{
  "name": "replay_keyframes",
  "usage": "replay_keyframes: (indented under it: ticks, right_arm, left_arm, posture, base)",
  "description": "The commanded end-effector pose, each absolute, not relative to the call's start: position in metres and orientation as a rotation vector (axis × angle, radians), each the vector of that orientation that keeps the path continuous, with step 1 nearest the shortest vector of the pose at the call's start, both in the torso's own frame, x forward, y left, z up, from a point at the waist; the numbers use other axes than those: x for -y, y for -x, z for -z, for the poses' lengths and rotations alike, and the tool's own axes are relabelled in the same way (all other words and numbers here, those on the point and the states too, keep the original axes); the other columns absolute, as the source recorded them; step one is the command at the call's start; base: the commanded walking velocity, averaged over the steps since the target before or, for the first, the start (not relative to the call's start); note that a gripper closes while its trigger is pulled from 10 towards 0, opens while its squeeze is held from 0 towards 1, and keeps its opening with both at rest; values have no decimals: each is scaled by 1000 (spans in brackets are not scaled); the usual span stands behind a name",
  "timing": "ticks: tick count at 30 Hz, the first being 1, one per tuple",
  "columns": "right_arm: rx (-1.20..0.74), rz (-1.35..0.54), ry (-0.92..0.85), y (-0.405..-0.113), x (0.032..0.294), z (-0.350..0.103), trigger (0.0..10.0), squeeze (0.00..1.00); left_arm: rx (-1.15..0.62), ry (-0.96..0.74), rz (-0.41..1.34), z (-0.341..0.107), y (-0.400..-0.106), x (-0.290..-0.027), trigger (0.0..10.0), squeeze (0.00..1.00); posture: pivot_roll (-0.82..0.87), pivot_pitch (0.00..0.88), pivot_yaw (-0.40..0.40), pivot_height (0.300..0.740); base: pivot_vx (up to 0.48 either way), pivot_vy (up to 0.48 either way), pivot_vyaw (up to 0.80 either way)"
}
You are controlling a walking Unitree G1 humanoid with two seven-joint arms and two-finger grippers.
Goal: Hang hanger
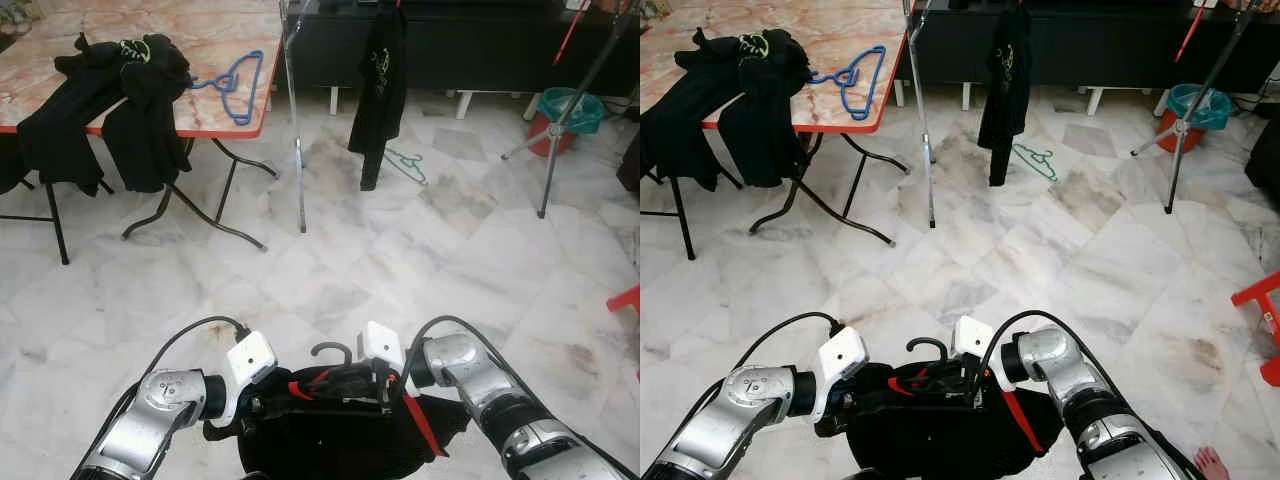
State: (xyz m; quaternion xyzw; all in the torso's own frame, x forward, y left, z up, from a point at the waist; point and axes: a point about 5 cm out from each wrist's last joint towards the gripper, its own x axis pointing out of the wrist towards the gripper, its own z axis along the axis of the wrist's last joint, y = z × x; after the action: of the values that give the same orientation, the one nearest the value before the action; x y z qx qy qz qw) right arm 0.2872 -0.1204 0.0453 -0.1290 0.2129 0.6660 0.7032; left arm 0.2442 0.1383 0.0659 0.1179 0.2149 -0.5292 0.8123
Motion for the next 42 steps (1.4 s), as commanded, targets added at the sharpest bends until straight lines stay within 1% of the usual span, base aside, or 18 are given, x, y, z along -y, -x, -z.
replay_keyframes:
  ticks: [1,2,3,24,38,42]
  right_arm:
    - [-448,-1482,278,-290,119,-50,10000,0]
    - [-448,-1482,278,-290,119,-50,10000,0]
    - [-447,-1482,277,-290,119,-50,10000,0]
    - [-449,-1485,276,-289,117,-49,10000,0]
    - [-486,-1411,333,-291,132,-45,10000,0]
    - [-518,-1421,367,-288,135,-42,10000,0]
  left_arm:
    - [-485,-240,1129,-61,-242,-139,4314,0]
    - [-485,-239,1127,-61,-242,-139,2667,0]
    - [-483,-237,1125,-61,-243,-139,0,0]
    - [-469,-224,1126,-63,-244,-137,0,0]
    - [-498,-354,1011,-60,-248,-169,0,0]
    - [-438,-391,875,-64,-262,-178,0,0]
  posture:
    - [93,115,-7,740]
    - [93,115,-7,740]
    - [93,115,-8,740]
    - [95,116,-6,740]
    - [96,115,-4,740]
    - [93,104,-2,740]
  base:
    - [0,0,0]
    - [0,0,0]
    - [0,0,0]
    - [0,0,0]
    - [0,0,0]
    - [0,0,0]
